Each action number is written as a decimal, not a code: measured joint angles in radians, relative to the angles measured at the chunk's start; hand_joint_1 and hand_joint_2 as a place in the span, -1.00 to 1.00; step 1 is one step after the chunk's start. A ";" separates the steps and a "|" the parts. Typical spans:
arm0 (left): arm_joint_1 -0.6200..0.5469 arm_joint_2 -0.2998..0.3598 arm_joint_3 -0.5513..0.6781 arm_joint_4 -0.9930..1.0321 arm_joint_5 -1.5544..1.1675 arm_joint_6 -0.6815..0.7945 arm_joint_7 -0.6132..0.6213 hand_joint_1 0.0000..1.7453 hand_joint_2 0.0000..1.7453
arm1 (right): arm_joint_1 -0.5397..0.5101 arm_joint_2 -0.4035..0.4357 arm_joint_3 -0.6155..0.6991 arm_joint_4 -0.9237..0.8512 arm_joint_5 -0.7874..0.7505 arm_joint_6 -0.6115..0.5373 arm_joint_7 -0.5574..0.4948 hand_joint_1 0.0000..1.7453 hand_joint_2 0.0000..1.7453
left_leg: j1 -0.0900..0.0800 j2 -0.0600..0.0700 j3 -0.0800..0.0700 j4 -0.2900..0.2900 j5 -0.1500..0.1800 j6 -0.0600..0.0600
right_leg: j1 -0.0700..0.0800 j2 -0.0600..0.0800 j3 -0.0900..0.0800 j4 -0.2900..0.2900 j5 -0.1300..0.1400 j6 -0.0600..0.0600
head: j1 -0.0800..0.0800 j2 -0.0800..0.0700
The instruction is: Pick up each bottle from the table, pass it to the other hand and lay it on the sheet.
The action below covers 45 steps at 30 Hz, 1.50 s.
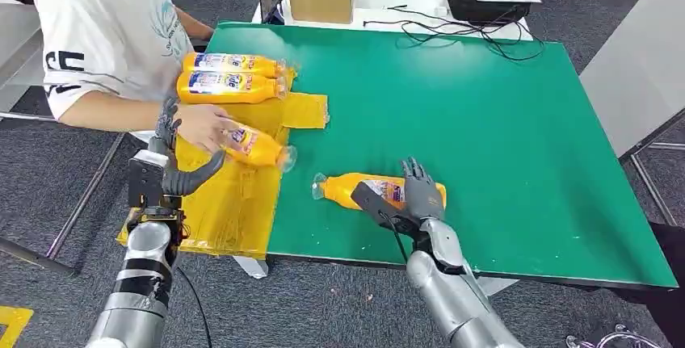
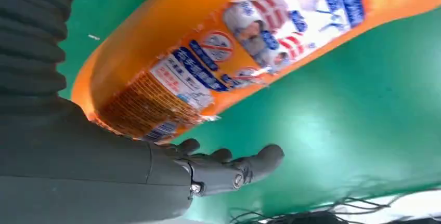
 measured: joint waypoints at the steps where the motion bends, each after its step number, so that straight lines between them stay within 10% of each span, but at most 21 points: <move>1: 0.000 -0.004 -0.019 -0.006 -0.002 -0.005 0.004 -1.00 1.00 | -0.020 0.000 -0.007 0.035 0.006 0.001 0.008 -1.00 1.00 | 0.000 0.000 0.000 0.000 0.000 0.000 | 0.000 0.000 0.000 0.000 0.000 0.000 | 0.000 0.000; 15: -0.008 -0.006 -0.043 -0.003 0.010 -0.034 0.015 -1.00 1.00 | -0.123 -0.008 -0.021 0.200 0.102 0.124 0.087 -0.94 1.00 | 0.000 0.000 0.001 0.000 0.000 0.000 | 0.000 0.000 0.001 0.000 0.000 0.000 | 0.000 0.000; 16: -0.012 -0.006 -0.043 0.000 0.010 -0.040 0.016 -1.00 1.00 | -0.141 -0.008 -0.019 0.222 0.110 0.149 0.090 1.00 1.00 | 0.000 0.001 0.002 0.000 0.000 0.000 | 0.000 0.000 0.002 0.000 0.000 0.000 | 0.000 0.000; 45: -0.083 -0.003 -0.074 0.082 0.031 -0.113 0.025 -1.00 1.00 | -0.313 -0.015 -0.021 0.431 -0.055 0.361 -0.091 1.00 1.00 | 0.000 0.004 0.012 0.000 -0.001 0.000 | 0.001 0.001 0.010 -0.001 0.000 0.000 | 0.000 0.000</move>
